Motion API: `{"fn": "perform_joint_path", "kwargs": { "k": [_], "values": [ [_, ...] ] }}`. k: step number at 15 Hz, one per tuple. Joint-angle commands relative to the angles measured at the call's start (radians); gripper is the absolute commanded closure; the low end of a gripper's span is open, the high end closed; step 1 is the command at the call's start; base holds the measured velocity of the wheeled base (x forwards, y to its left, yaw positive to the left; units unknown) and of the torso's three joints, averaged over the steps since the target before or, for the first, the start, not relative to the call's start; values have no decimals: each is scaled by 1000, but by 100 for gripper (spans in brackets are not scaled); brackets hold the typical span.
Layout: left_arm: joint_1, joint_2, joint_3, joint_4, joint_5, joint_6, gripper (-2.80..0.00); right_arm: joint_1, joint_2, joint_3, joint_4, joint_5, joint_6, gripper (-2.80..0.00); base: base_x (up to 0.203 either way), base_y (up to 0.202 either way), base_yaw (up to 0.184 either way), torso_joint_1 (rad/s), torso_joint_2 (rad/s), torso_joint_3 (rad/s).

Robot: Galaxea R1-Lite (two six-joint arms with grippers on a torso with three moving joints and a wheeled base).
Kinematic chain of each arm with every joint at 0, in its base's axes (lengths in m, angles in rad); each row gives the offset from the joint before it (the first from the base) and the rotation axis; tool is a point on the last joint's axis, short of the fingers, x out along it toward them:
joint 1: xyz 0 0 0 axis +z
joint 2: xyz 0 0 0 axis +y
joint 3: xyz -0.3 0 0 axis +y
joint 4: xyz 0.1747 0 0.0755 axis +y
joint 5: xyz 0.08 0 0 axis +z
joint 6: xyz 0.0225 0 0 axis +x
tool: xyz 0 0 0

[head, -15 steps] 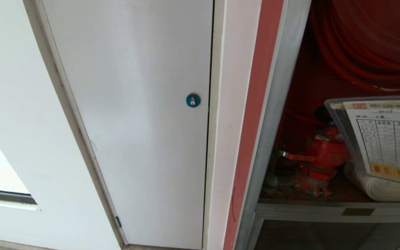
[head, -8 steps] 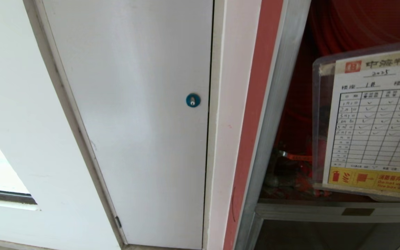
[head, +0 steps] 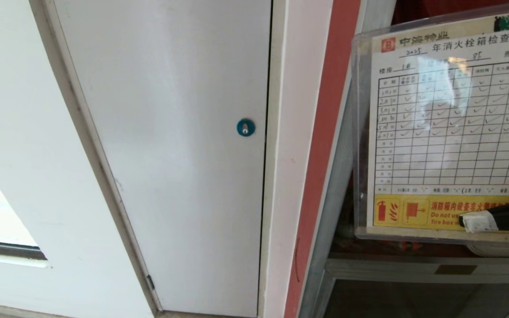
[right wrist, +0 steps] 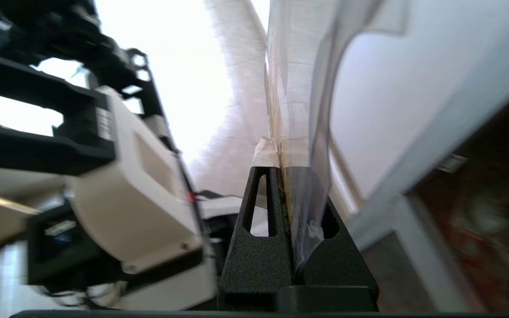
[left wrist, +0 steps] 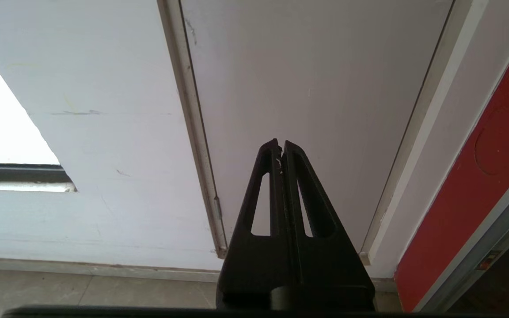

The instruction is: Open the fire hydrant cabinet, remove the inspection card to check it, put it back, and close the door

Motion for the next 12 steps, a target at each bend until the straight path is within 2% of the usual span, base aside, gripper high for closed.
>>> {"fn": "perform_joint_path", "kwargs": {
  "k": [1, 4, 8, 12],
  "values": [
    [0, 1, 6, 0, 0, 1, 0, 96, 15, -53, -6, 6, 185, 0, 0, 0, 0, 0, 0, 0],
    [0, 1, 8, 0, 0, 0, 0, 190, 10, -72, -111, 5, 406, 0, 0, 0, 0, 0, 0, 0],
    [0, 1, 6, 0, 0, -1, 0, 275, -7, -69, -214, 3, 615, 0, 0, 0, 0, 0, 0, 0],
    [0, 1, 6, 0, 0, 0, 0, 341, 5, -23, -277, -1, 639, 0, 0, 0, 0, 0, 0, 0]
  ]
}}
